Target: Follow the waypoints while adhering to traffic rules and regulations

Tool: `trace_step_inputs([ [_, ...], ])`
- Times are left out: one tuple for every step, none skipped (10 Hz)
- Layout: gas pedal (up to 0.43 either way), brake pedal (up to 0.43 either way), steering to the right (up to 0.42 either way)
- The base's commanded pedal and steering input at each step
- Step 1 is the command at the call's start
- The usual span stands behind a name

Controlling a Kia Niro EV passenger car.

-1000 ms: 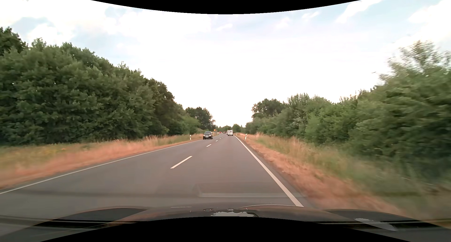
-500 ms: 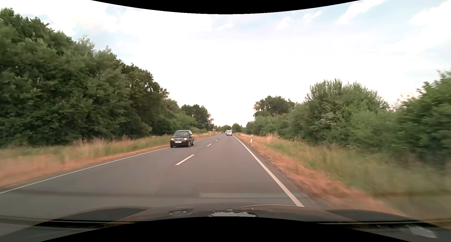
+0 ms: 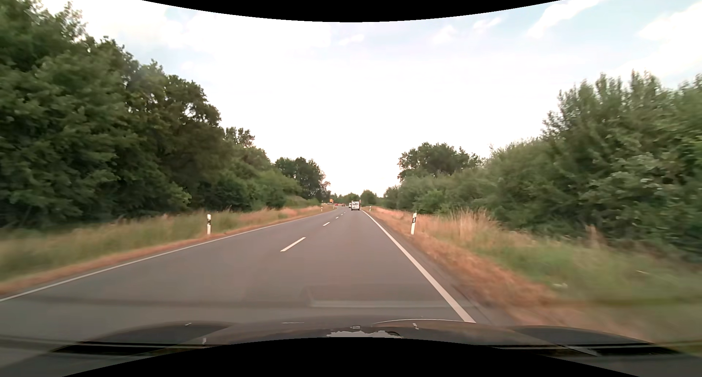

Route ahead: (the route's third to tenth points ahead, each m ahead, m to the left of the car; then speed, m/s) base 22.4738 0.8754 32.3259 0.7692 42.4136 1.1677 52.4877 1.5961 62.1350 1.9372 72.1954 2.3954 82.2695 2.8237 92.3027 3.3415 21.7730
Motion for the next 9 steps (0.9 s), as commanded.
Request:
trace_step_inputs([
  [0.118,0.0,-0.001],
  [0.118,0.0,0.0],
  [0.118,0.0,0.0],
  [0.118,0.0,0.0],
  [0.118,0.0,0.0],
  [0.11,0.0,-0.001],
  [0.11,0.0,-0.002],
  [0.11,0.0,-0.002],
  [0.11,0.0,-0.002],
])
